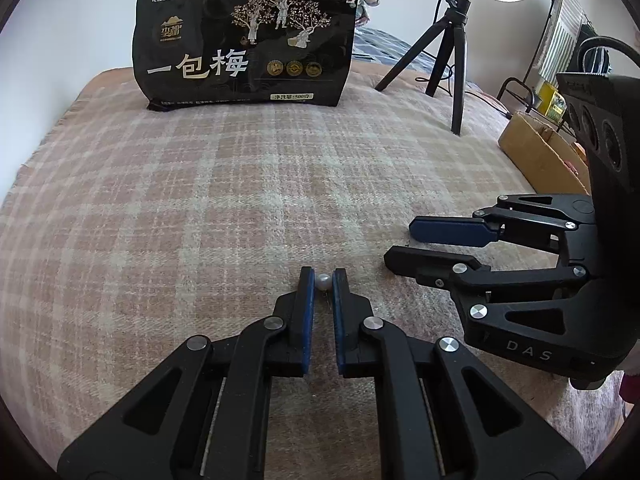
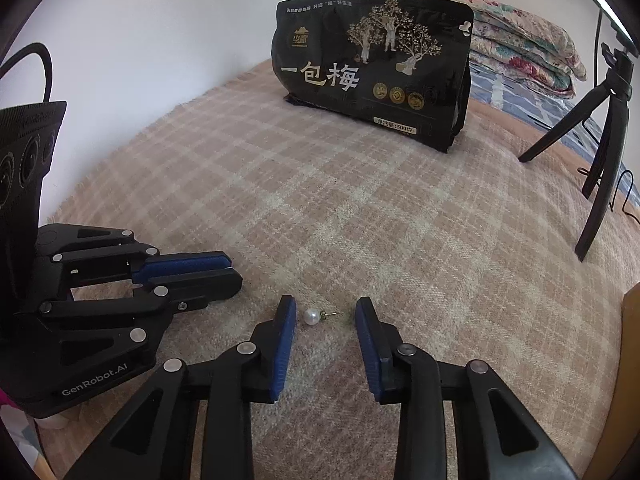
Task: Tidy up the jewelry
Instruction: 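Grasp one pearl earring with the left tool while the right tool grasps the other, then carry both pearl earrings over the cardboard box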
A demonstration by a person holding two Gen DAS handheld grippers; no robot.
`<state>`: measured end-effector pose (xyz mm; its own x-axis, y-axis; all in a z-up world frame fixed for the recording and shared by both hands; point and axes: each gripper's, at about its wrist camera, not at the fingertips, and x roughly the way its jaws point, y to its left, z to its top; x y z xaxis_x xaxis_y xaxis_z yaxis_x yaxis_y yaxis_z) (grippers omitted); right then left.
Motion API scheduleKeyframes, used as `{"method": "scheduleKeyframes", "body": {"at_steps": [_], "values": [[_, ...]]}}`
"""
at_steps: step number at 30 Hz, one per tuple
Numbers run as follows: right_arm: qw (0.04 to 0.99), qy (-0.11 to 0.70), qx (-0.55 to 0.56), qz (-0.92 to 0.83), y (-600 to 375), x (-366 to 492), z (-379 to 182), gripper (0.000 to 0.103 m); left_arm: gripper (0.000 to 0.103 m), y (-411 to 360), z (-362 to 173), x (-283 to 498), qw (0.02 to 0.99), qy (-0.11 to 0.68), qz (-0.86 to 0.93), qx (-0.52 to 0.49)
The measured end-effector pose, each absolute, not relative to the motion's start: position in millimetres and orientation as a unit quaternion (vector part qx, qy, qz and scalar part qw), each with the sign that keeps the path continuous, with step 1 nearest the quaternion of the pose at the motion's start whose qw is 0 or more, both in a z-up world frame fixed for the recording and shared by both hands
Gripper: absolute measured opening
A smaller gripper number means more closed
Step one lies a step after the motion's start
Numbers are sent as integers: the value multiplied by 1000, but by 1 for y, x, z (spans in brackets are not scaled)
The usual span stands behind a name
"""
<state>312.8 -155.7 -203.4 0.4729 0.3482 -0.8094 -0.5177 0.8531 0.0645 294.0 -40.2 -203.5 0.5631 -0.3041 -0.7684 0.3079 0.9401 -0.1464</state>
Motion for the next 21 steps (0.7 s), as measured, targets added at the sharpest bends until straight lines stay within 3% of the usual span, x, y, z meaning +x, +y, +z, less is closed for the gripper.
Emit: {"method": "scheduleKeyframes", "body": {"at_steps": [3,21], "values": [[853,445,-94,255,-155,313,-204,17,7,-40,-203,294,884,434,-173,2],[868,428,-85,237,-175,293,-172,16,7,-23,-179,274,895,418,-154,-12]]}}
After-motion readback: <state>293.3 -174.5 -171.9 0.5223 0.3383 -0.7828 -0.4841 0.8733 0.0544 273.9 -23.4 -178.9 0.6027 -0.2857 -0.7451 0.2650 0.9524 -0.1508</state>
